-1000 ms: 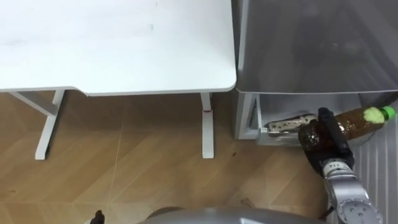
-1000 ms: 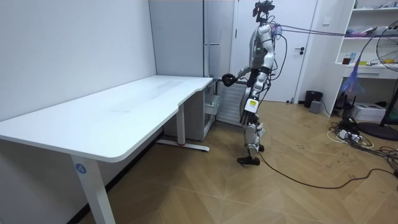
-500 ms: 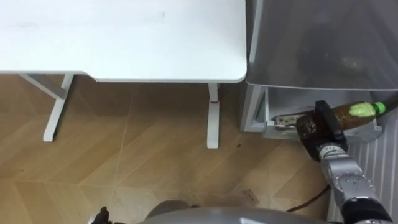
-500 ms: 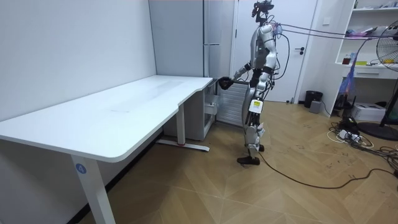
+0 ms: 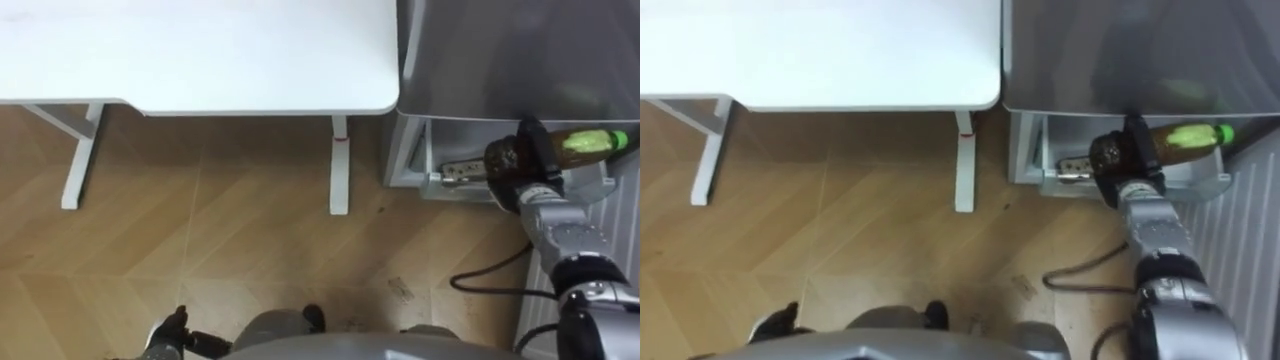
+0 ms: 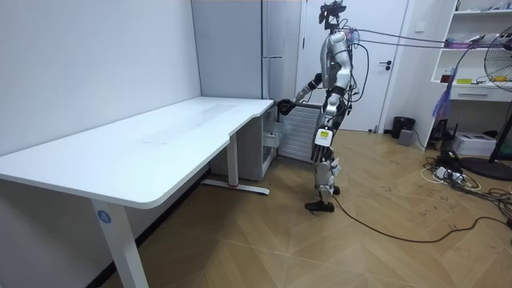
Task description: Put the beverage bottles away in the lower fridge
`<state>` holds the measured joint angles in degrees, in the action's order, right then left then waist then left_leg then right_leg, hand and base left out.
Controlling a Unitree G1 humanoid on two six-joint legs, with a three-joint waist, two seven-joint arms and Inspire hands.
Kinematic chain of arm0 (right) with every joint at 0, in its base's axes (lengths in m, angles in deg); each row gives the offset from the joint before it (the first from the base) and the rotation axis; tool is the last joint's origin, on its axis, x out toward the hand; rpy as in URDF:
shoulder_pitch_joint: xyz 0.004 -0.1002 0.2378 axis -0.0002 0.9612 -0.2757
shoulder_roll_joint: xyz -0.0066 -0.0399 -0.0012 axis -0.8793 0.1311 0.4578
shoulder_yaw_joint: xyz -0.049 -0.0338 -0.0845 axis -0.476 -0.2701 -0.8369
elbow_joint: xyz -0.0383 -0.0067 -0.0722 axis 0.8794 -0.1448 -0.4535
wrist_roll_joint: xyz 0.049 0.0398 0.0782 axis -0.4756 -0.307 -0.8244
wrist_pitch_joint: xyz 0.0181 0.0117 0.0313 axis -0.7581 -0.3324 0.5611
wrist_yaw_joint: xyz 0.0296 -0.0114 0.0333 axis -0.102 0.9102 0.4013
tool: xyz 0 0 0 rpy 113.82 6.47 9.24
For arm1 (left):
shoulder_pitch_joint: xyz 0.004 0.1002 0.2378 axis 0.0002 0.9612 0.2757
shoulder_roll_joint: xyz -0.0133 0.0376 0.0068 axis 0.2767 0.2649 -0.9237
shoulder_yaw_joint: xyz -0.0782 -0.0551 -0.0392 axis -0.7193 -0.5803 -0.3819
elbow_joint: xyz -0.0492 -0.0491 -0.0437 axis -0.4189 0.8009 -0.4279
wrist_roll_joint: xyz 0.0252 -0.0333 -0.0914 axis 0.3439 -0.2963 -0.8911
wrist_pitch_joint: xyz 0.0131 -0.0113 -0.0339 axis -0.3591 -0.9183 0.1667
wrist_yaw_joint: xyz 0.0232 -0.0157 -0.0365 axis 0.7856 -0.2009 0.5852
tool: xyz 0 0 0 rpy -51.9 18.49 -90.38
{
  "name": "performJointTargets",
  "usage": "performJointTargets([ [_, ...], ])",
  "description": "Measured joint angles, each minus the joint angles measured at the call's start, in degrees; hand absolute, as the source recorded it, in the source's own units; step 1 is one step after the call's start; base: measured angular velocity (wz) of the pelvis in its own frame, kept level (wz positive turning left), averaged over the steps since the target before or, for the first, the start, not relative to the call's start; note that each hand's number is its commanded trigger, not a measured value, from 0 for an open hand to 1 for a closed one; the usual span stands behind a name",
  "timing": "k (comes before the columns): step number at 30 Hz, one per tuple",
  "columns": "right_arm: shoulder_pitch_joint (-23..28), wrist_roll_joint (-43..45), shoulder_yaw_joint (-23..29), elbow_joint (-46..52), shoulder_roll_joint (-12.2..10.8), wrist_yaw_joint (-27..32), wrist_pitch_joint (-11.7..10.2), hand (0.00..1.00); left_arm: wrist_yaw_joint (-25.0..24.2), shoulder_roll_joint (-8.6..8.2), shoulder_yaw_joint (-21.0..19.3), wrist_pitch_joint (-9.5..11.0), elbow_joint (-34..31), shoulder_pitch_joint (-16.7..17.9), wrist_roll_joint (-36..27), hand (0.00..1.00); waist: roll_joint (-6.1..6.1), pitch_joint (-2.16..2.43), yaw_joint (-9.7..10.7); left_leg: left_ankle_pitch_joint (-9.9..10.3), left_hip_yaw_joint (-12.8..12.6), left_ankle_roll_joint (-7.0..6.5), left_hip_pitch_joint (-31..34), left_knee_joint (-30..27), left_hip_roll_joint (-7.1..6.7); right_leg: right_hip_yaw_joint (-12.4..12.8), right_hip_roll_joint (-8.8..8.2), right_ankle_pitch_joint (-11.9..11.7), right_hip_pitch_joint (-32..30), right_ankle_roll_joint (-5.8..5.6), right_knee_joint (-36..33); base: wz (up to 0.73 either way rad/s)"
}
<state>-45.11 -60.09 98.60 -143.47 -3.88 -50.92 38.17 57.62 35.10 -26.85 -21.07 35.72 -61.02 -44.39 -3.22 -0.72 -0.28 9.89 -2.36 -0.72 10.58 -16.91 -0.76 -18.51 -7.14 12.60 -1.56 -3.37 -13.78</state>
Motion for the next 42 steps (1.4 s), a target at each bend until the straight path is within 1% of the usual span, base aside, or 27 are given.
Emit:
performJointTargets([
  [3, -1.2, -0.6, 0.3, -1.6, 0.3, -0.4, 0.7, 1.00, -0.5, 0.13, 0.6, 0.0, 0.1, -0.6, 0.0, 0.00, -0.03, -0.03, 0.0, -0.7, -0.1, -0.04, -0.1, 0.9, -0.20, 0.0, -0.31, 0.0, -0.6, 0.01, -0.3, 0.00],
  [5, -2.7, -0.7, 0.6, -2.9, 1.0, -0.4, 1.9, 1.00, -0.7, 0.20, 0.9, -0.2, 0.6, -1.2, 0.0, 0.00, -0.13, -0.12, 0.1, -1.5, -0.3, -0.25, 0.4, 1.5, -0.45, -0.1, -0.74, 0.0, -1.6, 0.02, -1.2, 0.00],
  [7, -3.6, -0.7, 0.9, -2.9, 1.4, 0.4, 2.0, 1.00, -0.9, 0.28, 0.9, -0.4, 0.6, -1.3, 0.0, 0.00, -0.12, -0.19, 0.1, -1.9, -0.2, -0.43, 1.3, 1.6, -0.61, -0.1, -1.06, 0.0, -2.8, 0.05, -2.0, 0.05],
  [11, -4.8, -0.9, 1.0, -3.2, 2.5, 1.2, 1.9, 1.00, -1.7, 0.85, 1.0, -1.2, 0.8, -1.3, 0.1, 0.00, 0.25, -0.54, -0.1, -2.7, -0.1, -0.90, 2.9, 1.5, -1.02, -0.3, -1.63, 0.0, -4.7, -0.02, -3.0, 0.08],
  [12, -4.8, -1.0, 1.1, -3.2, 2.6, 1.4, 1.9, 0.88, -1.8, 1.02, 1.0, -1.2, 0.9, -1.3, 0.0, 0.00, 0.34, -0.59, -0.1, -2.7, -0.1, -0.94, 3.1, 1.5, -1.03, -0.3, -1.64, 0.1, -4.8, -0.04, -3.0, 0.05],
  [13, -5.0, -1.3, 1.4, -3.2, 2.6, 1.5, 1.9, 0.88, -1.9, 1.53, 1.3, -1.3, 1.0, -1.3, 0.0, 0.00, 0.54, -0.69, -0.2, -2.8, -0.1, -0.97, 3.5, 1.4, -1.03, -0.2, -1.65, 0.1, -5.3, -0.05, -3.2, 0.04],
  [14, -5.6, -1.5, 1.4, -3.7, 2.6, 1.5, 1.9, 0.08, -2.0, 2.09, 1.9, -1.3, 1.3, -1.4, 0.0, 0.00, 0.61, -0.74, -0.1, -2.9, 0.0, -0.99, 4.0, 1.3, -1.03, -0.3, -1.63, 0.1, -5.8, -0.05, -3.3, 0.00],
  [15, -5.8, -1.5, 1.4, -4.0, 2.6, 1.5, 2.0, 0.00, -2.0, 2.33, 2.2, -1.3, 1.6, -1.4, 0.1, 0.00, 0.64, -0.72, -0.1, -2.9, 0.0, -0.99, 4.2, 1.2, -1.03, -0.2, -1.63, 0.1, -6.0, -0.05, -3.4, 0.00],
  [19, -6.9, -1.4, 1.5, -5.5, 2.8, 1.3, 2.4, 0.00, -2.0, 2.62, 2.2, -1.5, 2.0, -1.4, 0.0, 0.00, 0.64, -0.69, 0.1, -3.0, 0.0, -1.00, 4.8, 1.0, -1.11, -0.1, -1.77, 0.1, -6.8, -0.04, -4.0, 0.00],
  [23, -8.4, -0.8, 2.3, -9.6, 4.1, 1.4, 2.3, 0.00, -1.9, 2.61, 2.2, -1.1, 2.0, -1.8, 0.1, 0.00, 0.55, -0.67, -0.1, -3.0, 0.0, -0.99, 4.9, 0.7, -1.07, -0.1, -1.78, 0.1, -6.8, -0.02, -4.1, 0.00],
  [26, -9.3, -0.6, 3.5, -10.4, 4.2, 1.4, 2.0, 0.00, -1.9, 2.61, 2.2, -1.1, 2.1, -1.8, 0.0, 0.00, 0.44, -0.63, 0.0, -3.0, 0.0, -0.99, 4.9, 0.6, -1.05, -0.1, -1.77, 0.1, -6.8, 0.00, -4.2, 0.00],
  [28, -9.3, -0.5, 3.7, -11.1, 4.7, 1.5, 2.0, 0.00, -1.9, 2.61, 2.2, -1.0, 2.0, -2.0, 0.0, 0.00, 0.41, -0.64, -0.1, -3.0, 0.0, -1.00, 4.9, 0.6, -1.06, -0.2, -1.77, 0.1, -6.6, 0.00, -4.1, 0.02],
  [36, -9.4, -0.4, 3.8, -11.4, 4.9, 1.2, 1.8, 0.00, -1.8, 2.61, 2.1, -1.0, 2.4, -2.2, 0.0, 0.00, 0.28, -0.60, -0.2, -3.0, 0.0, -0.99, 4.8, 0.6, -1.04, -0.2, -1.74, 0.1, -6.5, 0.00, -4.1, 0.00],
  [42, -9.4, -0.4, 3.8, -11.5, 4.9, 0.5, 2.1, 0.00, -1.8, 2.61, 2.1, -1.0, 2.4, -2.3, 0.0, 0.00, 0.29, -0.60, -0.2, -3.0, 0.0, -0.99, 4.7, 0.5, -1.02, -0.3, -1.72, 0.1, -6.3, 0.01, -4.0, 0.00],
])
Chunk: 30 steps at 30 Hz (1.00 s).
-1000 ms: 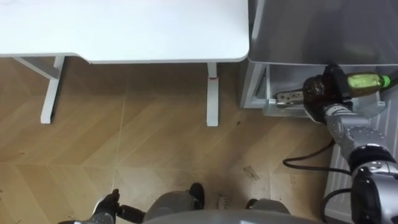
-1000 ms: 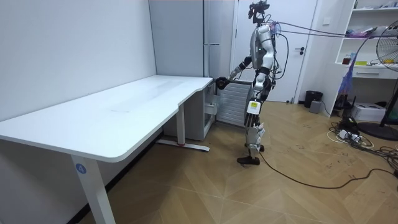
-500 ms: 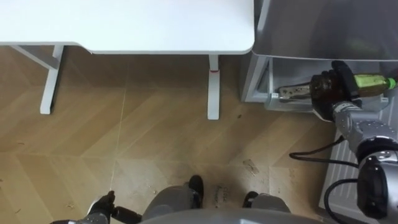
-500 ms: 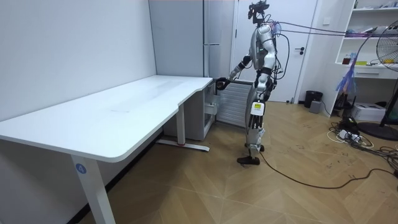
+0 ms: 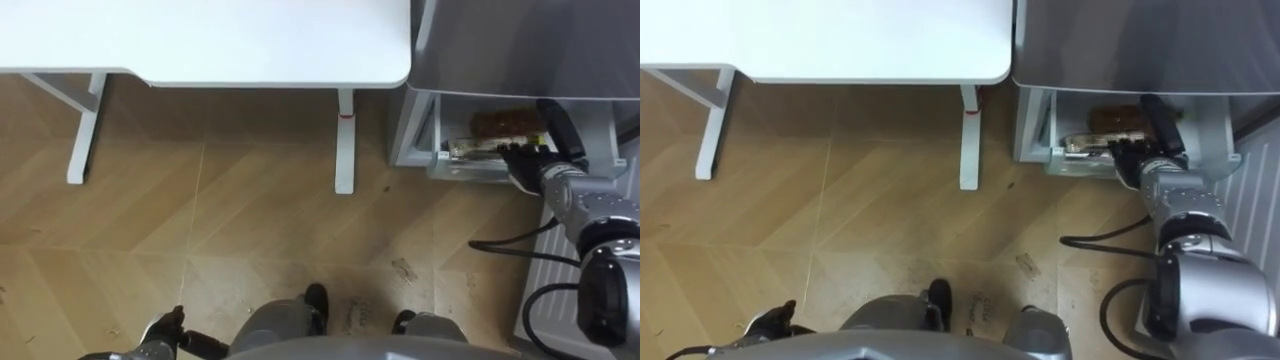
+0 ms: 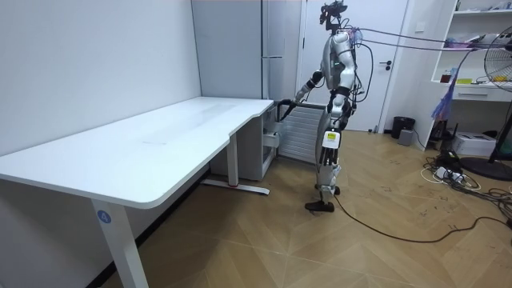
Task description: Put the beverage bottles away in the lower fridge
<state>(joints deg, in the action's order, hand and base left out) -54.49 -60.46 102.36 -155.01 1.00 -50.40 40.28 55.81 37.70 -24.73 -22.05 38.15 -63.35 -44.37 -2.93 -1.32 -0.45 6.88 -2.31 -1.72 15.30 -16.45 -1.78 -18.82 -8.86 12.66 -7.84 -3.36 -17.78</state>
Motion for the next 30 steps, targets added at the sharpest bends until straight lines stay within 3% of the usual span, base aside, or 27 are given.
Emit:
performJointTargets([
  [20, -0.3, 2.8, 0.0, -0.3, 0.0, -1.6, 0.6, 0.00, -0.5, 0.00, 0.0, 0.0, 0.5, -1.5, 0.0, 0.00, 0.53, -0.08, 0.1, 0.0, 0.0, -0.01, -0.7, 0.2, -0.01, -0.1, 0.03, 0.0, 0.8, 0.01, 0.4, 0.00],
  [30, 0.6, 10.5, -0.7, -0.3, 0.6, -7.1, 1.8, 0.00, -1.4, 0.02, -0.1, 0.1, 0.4, -1.0, -0.1, 0.00, 1.96, 0.39, 0.4, 0.0, 0.0, 0.01, -2.1, 0.5, 0.06, -0.9, 0.31, -0.2, 2.8, -0.05, 2.0, 0.03],
])
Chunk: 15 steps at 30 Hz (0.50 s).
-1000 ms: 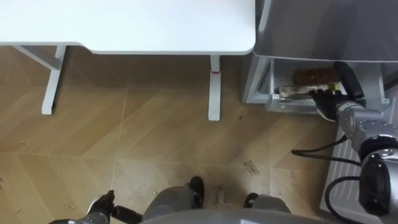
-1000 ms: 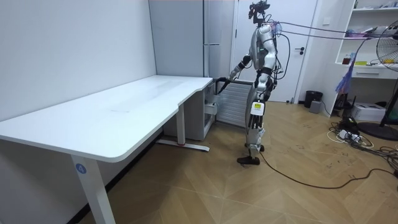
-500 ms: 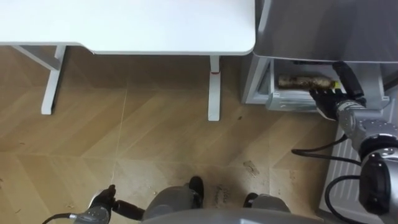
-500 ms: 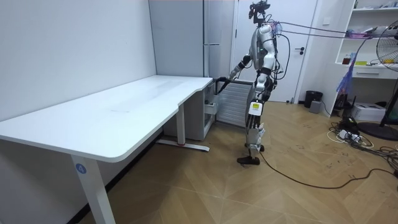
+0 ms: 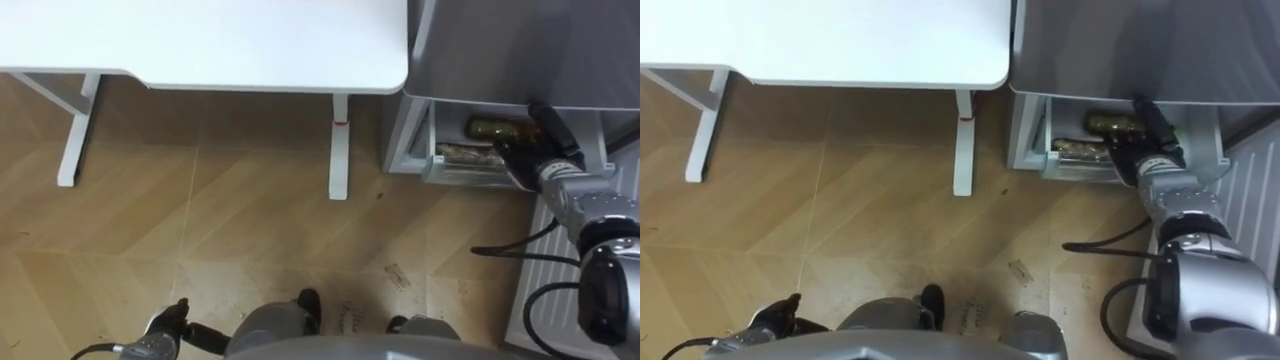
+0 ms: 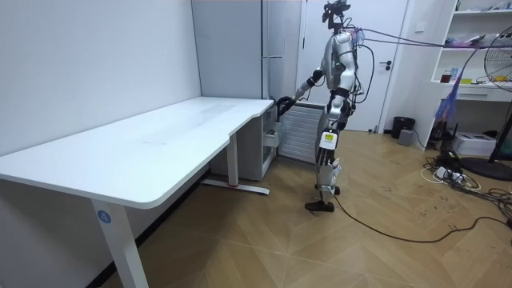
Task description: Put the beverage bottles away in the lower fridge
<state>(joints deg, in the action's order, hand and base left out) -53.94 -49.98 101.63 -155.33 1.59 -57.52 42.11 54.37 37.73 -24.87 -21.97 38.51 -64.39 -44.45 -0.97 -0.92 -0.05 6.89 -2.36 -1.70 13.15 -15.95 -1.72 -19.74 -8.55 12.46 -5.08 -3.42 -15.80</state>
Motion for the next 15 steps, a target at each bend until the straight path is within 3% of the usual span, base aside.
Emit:
performJointTargets([
  [3, 1.9, 0.0, 0.0, 0.8, 0.4, -1.2, 0.4, 0.00, 0.0, 0.02, -0.5, 0.0, -0.1, 0.8, 0.1, 0.00, 0.57, 0.47, -0.2, -0.1, 0.0, 0.09, -0.7, 0.9, 0.17, -0.2, 0.45, -0.4, 0.7, 0.03, 1.4, 0.00],
  [4, 3.1, 0.0, 0.0, 1.1, 0.4, -2.0, 0.4, 0.00, 0.0, 0.04, -0.9, 0.0, -0.4, 1.6, 0.1, 0.00, 0.95, 0.84, 0.1, -0.1, 0.0, 0.17, -1.3, 1.4, 0.16, -0.5, 0.63, -0.7, 2.0, -0.01, 2.1, 0.05],
  [7, 7.0, -0.2, 0.0, 1.6, 0.4, -4.0, 0.1, 0.00, 0.3, 0.15, -2.3, 0.1, -1.1, 3.5, -0.1, 0.00, 2.37, 1.22, 0.5, -0.1, -0.2, 0.23, -4.1, 2.4, -0.05, -0.8, 0.76, -0.9, 5.3, -0.16, 4.0, 0.07],
  [11, 16.5, -0.5, -0.1, 5.4, -0.8, -6.1, -0.1, 0.00, 2.9, 0.05, -4.4, 1.2, -0.6, 4.5, -0.5, 0.00, 3.96, 1.21, 0.1, 0.4, -0.3, 0.85, -7.5, 3.8, 0.21, -0.6, 1.32, -0.9, 8.5, -0.18, 5.4, 0.02],
  [15, 23.6, 1.1, -2.4, 5.3, -2.8, -6.8, -0.4, 0.00, 5.5, -0.69, -4.4, 1.8, 0.3, 5.0, -0.2, 0.00, 4.12, 0.91, -0.5, 0.8, -1.1, 1.26, -9.8, 4.4, 0.80, 0.2, 1.82, -1.0, 10.1, -0.13, 5.4, -0.14],
])
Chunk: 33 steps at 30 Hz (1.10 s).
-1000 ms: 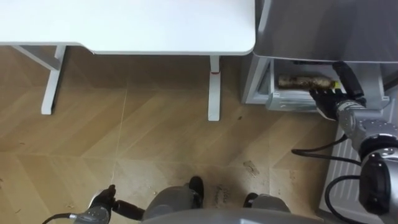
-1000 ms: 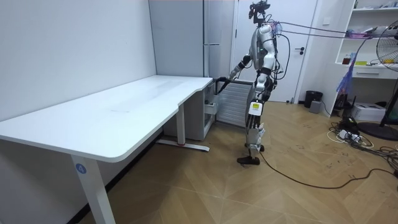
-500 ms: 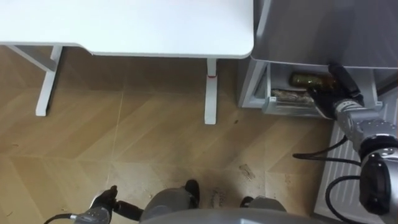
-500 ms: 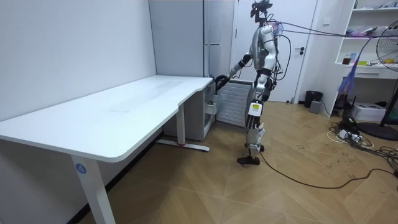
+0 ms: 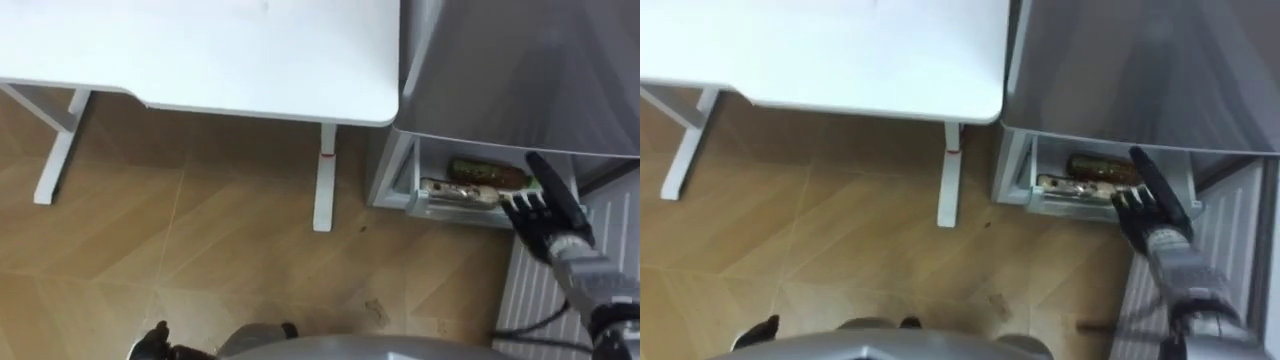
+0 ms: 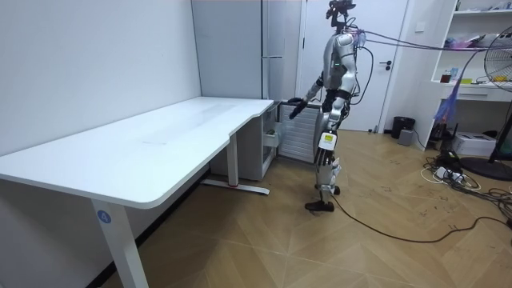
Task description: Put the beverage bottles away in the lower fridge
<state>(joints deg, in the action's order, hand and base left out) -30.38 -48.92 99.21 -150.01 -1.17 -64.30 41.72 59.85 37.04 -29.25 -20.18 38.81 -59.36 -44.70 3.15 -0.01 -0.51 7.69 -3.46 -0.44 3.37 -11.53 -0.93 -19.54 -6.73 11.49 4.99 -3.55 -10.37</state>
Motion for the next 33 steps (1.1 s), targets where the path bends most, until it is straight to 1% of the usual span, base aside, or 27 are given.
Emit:
performJointTargets([
  [2, 3.4, 2.1, -1.7, -0.5, -2.0, -0.2, -0.2, 0.00, 0.6, -0.45, 0.1, 0.0, 0.6, 0.6, 0.3, 0.00, -0.21, 0.01, 0.3, 0.4, -0.6, 0.26, -0.6, -0.1, 0.44, 0.9, 0.46, -0.1, 0.5, 0.21, 0.4, -0.23],
  [3, 4.2, 2.2, -2.5, -0.9, -2.4, -0.3, -0.1, 0.00, 0.9, -0.56, 0.1, 0.1, 0.9, 0.7, 0.2, 0.00, -0.23, 0.00, 0.3, 0.4, -0.8, 0.32, -0.7, 0.0, 0.56, 1.3, 0.61, -0.2, 0.8, 0.37, 0.6, -0.21],
  [4, 5.1, 2.4, -3.4, -2.8, -3.3, -0.2, -0.1, 0.00, 1.3, -0.73, 0.1, 0.1, 1.2, 1.0, 0.2, 0.00, -0.08, -0.12, 0.3, 0.6, -1.2, 0.44, -1.0, 0.0, 0.81, 1.9, 0.82, -0.3, 1.0, 0.46, 0.7, -0.17],
  [5, 5.6, 2.7, -3.9, -3.5, -3.6, 0.0, -0.1, 0.00, 1.4, -0.84, 0.1, 0.1, 1.2, 1.0, 0.2, 0.00, -0.35, 0.01, 0.3, 0.7, -1.3, 0.47, -1.1, -0.1, 0.90, 2.1, 0.90, -0.3, 1.1, 0.48, 0.6, -0.17],
  [7, 7.1, 4.9, -4.3, -5.1, -4.8, 0.5, 0.0, 0.00, 2.3, -1.60, 0.1, 0.2, 1.2, 0.9, 0.3, 0.00, -0.58, -0.11, 0.4, 0.8, -1.9, 0.50, -1.6, -0.3, 1.14, 2.8, 1.02, -0.4, 1.0, 0.65, 0.6, -0.17],
  [8, 7.6, 5.6, -4.3, -5.1, -5.0, 0.7, -0.1, 0.00, 2.5, -1.90, 0.1, 0.5, 1.2, 1.2, 0.2, 0.00, -0.76, -0.22, 0.4, 0.8, -2.3, 0.49, -1.8, -0.3, 1.23, 3.5, 1.08, -0.4, 1.0, 0.73, 0.6, -0.21],
  [10, 7.7, 6.5, -4.4, -5.8, -5.4, 0.7, -0.6, 0.00, 2.6, -1.97, 0.1, 0.5, 1.2, 1.4, 0.3, 0.00, -1.22, -0.37, 0.6, 0.9, -2.7, 0.45, -2.1, -0.4, 1.32, 4.2, 1.16, -0.5, 1.1, 0.79, 0.7, -0.16],
  [12, 7.7, 6.4, -4.4, -6.8, -5.7, 0.7, -0.7, 0.00, 2.6, -1.96, 0.1, 0.7, 1.2, 1.5, 0.2, 0.00, -1.45, -0.41, 1.0, 1.0, -2.7, 0.34, -2.2, -1.1, 1.30, 4.4, 1.16, -0.4, 1.5, 0.79, 0.9, -0.03],
  [13, 7.8, 6.4, -4.4, -7.2, -5.9, 0.7, -0.7, 0.00, 2.6, -1.97, 0.1, 1.1, 1.4, 1.7, 0.3, 0.00, -1.54, -0.51, 1.4, 1.1, -2.7, 0.27, -2.6, -1.4, 1.24, 4.3, 1.11, -0.4, 1.8, 0.76, 1.4, 0.00],
  [14, 7.8, 6.0, -4.4, -7.6, -6.1, 0.7, -0.7, 0.00, 2.5, -1.97, 0.1, 1.1, 2.1, 1.6, 0.4, 0.00, -1.82, -0.34, 1.7, 1.3, -2.7, 0.22, -2.6, -1.5, 1.20, 4.3, 1.10, -0.4, 2.0, 0.73, 1.6, 0.00],
  [16, 8.1, 5.8, -4.3, -7.6, -6.4, 0.6, -0.8, 0.00, 2.4, -1.97, 0.1, 1.2, 3.3, 1.4, 0.4, 0.00, -2.26, -0.15, 1.9, 1.4, -2.7, 0.18, -2.5, -1.7, 1.20, 4.4, 1.08, -0.4, 1.9, 0.68, 1.6, 0.00],
  [18, 8.2, 5.6, -4.3, -7.6, -6.6, 0.6, -0.8, 0.00, 2.3, -1.98, 0.1, 1.2, 4.1, 1.5, 0.4, 0.00, -2.54, -0.05, 1.9, 1.6, -2.7, 0.19, -2.1, -2.0, 1.22, 4.5, 1.09, -0.4, 1.7, 0.68, 1.6, 0.00],
  [20, 7.5, 5.4, -3.8, -8.3, -6.6, 0.5, -0.8, 0.00, 2.1, -1.98, 0.1, 1.1, 4.2, 1.2, 0.3, 0.00, -3.04, 0.14, 2.2, 1.6, -2.5, 0.16, -1.1, -2.3, 1.22, 4.4, 1.09, -0.4, 0.8, 0.71, 1.5, 0.00],
  [21, 6.8, 5.4, -3.5, -9.2, -6.5, 0.5, -1.0, 0.00, 2.0, -1.97, 0.1, 1.1, 4.3, 1.0, 0.3, 0.00, -3.40, 0.32, 2.2, 1.6, -2.5, 0.15, -0.6, -2.5, 1.23, 4.4, 1.09, -0.5, 0.3, 0.73, 1.4, 0.00],
  [22, 6.1, 5.3, -3.1, -9.8, -6.6, 0.5, -1.2, 0.00, 2.0, -1.98, 0.1, 1.1, 4.3, 0.9, 0.3, 0.00, -3.84, 0.38, 2.3, 1.6, -2.5, 0.09, 0.1, -3.0, 1.24, 4.3, 1.03, -0.5, -0.2, 0.73, 1.1, 0.04],
  [23, 5.3, 5.0, -2.8, -10.6, -6.6, 0.5, -1.4, 0.00, 2.0, -1.98, 0.2, 1.1, 4.3, 0.6, 0.3, 0.00, -4.09, 0.31, 2.4, 1.7, -2.5, 0.03, 0.8, -3.3, 1.24, 4.1, 0.96, -0.5, -0.7, 0.72, 0.5, 0.04],
  [24, 4.9, 4.9, -2.5, -10.9, -6.6, 0.6, -1.5, 0.00, 2.0, -1.97, 0.3, 1.1, 4.4, 0.3, 0.3, 0.00, -4.66, 0.37, 2.4, 1.7, -2.5, 0.02, 1.2, -3.4, 1.24, 4.1, 0.94, -0.5, -1.2, 0.72, 0.4, 0.04],
  [25, 3.9, 4.1, -2.5, -10.9, -6.5, 0.7, -1.7, 0.00, 2.0, -1.95, 1.1, 1.2, 4.7, -0.1, 0.3, 0.00, -4.88, 0.12, 2.3, 1.7, -2.3, -0.03, 2.1, -3.9, 1.24, 4.0, 0.87, -0.5, -2.1, 0.69, -0.1, 0.06],
  [26, 2.8, 2.3, -2.5, -10.9, -6.5, 1.0, -1.8, 0.00, 2.1, -1.94, 2.4, 1.4, 5.5, -1.4, 0.3, 0.00, -5.51, -0.17, 2.3, 1.7, -2.0, -0.09, 3.1, -4.3, 1.20, 3.8, 0.77, -0.4, -3.0, 0.67, -0.8, 0.06],
  [28, 0.6, -1.1, -2.4, -11.6, -6.7, 1.3, -1.8, 0.00, 2.1, -1.98, 3.0, 1.9, 5.7, -2.7, 0.2, 0.00, -5.90, -0.39, 2.3, 1.7, -1.8, -0.11, 4.9, -5.1, 1.22, 3.8, 0.61, 0.0, -4.8, 0.76, -2.1, 0.08],
  [29, -0.6, -3.1, -1.7, -11.8, -6.9, 1.3, -1.8, 0.00, 2.1, -1.98, 3.0, 2.3, 5.8, -3.7, 0.3, 0.00, -5.85, -0.41, 2.2, 1.7, -1.7, -0.11, 6.3, -5.9, 1.23, 3.6, 0.39, 0.6, -6.5, 0.86, -3.6, 0.09],
  [31, -3.4, -4.1, 0.0, -13.0, -6.9, 1.2, -2.0, 0.00, 1.9, -1.99, 3.0, 2.5, 6.2, -5.4, 0.3, 0.00, -5.73, -0.57, 2.2, 1.7, -1.7, -0.16, 9.1, -7.6, 1.21, 3.6, -0.10, 1.7, -9.7, 0.96, -6.2, 0.09],
  [32, -4.9, -5.3, 0.7, -13.3, -6.9, 1.2, -2.3, 0.00, 1.9, -1.92, 3.0, 3.1, 6.6, -6.4, 0.3, 0.00, -5.96, -0.47, 2.2, 1.8, -1.8, -0.22, 11.1, -8.7, 1.25, 3.8, -0.41, 2.2, -12.1, 1.06, -8.5, 0.04],
  [33, -5.7, -5.8, 0.9, -13.2, -6.9, 1.2, -2.5, 0.00, 1.9, -1.85, 3.1, 3.4, 6.8, -7.0, 0.1, 0.00, -5.91, -0.62, 2.0, 1.8, -1.9, -0.28, 12.2, -9.6, 1.27, 3.8, -0.73, 2.5, -13.4, 1.19, -9.9, 0.00],
])
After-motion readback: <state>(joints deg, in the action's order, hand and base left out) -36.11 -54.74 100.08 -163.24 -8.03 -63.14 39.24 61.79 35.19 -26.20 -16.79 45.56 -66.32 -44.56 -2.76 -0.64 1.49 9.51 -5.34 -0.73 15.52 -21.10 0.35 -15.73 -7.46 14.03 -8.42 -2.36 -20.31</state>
